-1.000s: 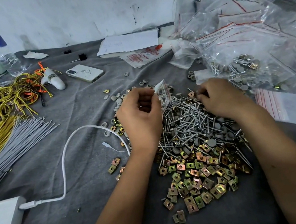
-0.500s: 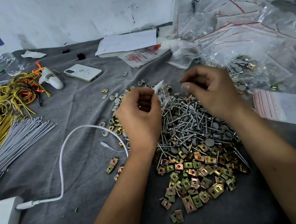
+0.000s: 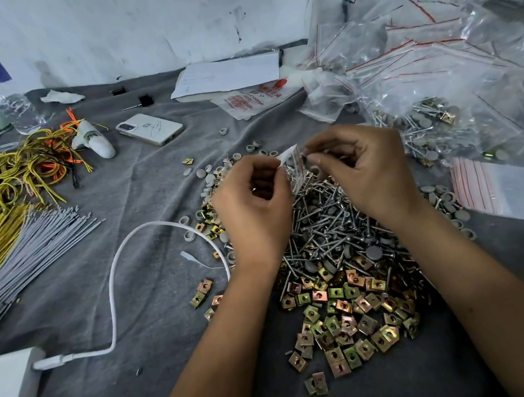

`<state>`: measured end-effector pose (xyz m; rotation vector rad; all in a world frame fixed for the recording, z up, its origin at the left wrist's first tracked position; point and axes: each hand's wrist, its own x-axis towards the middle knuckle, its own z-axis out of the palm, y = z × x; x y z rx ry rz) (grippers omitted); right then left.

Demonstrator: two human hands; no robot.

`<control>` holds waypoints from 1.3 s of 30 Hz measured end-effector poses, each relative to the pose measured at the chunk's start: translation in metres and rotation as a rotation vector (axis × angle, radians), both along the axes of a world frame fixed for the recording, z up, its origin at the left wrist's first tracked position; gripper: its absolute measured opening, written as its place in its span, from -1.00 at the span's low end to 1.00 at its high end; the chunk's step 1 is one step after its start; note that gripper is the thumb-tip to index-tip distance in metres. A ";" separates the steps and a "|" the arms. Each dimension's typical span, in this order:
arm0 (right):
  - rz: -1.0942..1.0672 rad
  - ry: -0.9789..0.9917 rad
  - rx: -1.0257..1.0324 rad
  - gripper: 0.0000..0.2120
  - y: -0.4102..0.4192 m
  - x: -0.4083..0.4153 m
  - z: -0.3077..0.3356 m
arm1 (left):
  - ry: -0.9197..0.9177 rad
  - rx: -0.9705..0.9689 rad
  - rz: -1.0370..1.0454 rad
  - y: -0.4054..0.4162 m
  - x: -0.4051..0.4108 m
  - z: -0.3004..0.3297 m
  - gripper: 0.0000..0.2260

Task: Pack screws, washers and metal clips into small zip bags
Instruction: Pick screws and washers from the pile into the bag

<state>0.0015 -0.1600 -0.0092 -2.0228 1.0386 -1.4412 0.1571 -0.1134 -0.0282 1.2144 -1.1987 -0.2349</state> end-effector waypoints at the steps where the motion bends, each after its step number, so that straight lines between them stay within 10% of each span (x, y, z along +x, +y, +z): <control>1: -0.032 0.000 -0.011 -0.85 -0.001 -0.003 0.000 | 0.005 0.001 0.006 0.000 0.000 0.000 -0.92; 16: -0.032 0.830 0.185 -0.66 -0.027 -0.013 -0.009 | 0.061 -0.033 0.088 0.000 0.001 0.002 -0.84; 24: -0.055 0.599 0.265 -0.92 -0.031 -0.018 -0.009 | 0.076 -0.024 0.076 -0.001 0.002 0.000 -0.83; 39: -0.069 0.300 0.093 -0.81 -0.012 -0.016 -0.001 | 0.067 -0.021 0.034 -0.001 0.003 0.001 -0.85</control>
